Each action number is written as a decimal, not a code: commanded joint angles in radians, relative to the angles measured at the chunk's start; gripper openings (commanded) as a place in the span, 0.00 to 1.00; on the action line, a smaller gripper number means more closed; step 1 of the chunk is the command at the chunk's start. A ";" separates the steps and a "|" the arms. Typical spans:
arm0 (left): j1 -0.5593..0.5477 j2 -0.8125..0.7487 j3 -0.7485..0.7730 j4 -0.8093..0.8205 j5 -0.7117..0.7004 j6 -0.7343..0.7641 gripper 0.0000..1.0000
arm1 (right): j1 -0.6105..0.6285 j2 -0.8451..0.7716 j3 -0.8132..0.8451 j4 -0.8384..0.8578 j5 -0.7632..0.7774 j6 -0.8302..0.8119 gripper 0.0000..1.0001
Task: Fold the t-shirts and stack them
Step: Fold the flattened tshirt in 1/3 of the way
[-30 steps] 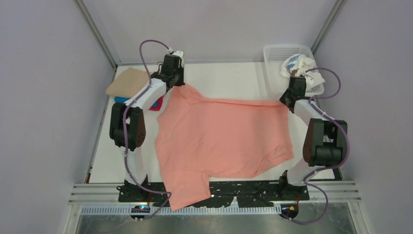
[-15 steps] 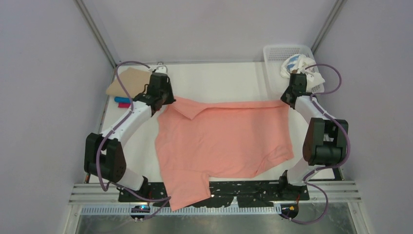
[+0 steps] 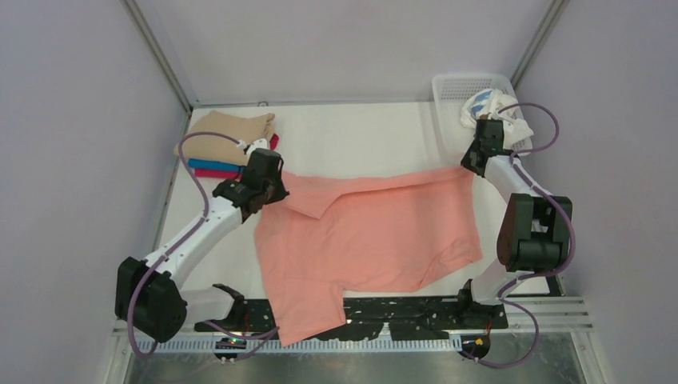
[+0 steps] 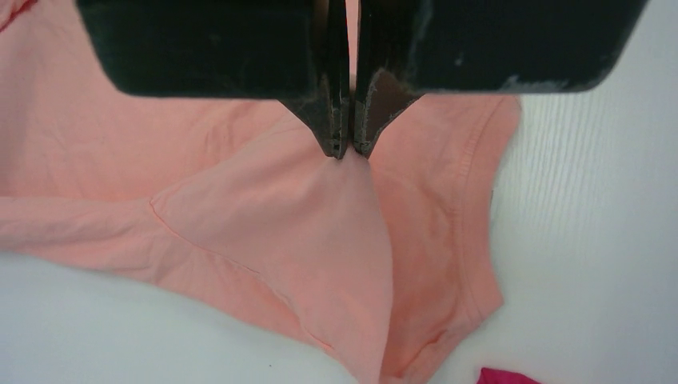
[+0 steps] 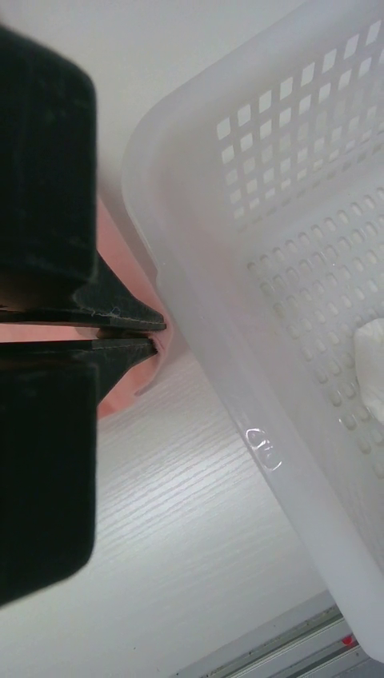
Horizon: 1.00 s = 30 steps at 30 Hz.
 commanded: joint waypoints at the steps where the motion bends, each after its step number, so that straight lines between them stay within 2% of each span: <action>1: -0.046 -0.069 0.009 -0.082 -0.102 -0.063 0.00 | -0.003 -0.029 0.054 -0.012 0.018 -0.013 0.09; 12: -0.152 -0.139 -0.033 -0.191 -0.107 -0.149 0.00 | -0.003 -0.032 0.063 -0.043 0.016 -0.044 0.09; 17: -0.158 -0.159 -0.066 -0.212 -0.129 -0.149 0.00 | -0.003 -0.030 0.068 -0.054 0.016 -0.061 0.09; 25: -0.157 -0.115 -0.135 -0.189 -0.059 -0.115 0.00 | -0.003 -0.032 0.066 -0.112 0.031 -0.085 0.11; 30: -0.158 -0.085 -0.148 -0.195 -0.050 -0.108 0.00 | -0.003 -0.018 0.084 -0.203 0.063 -0.083 0.14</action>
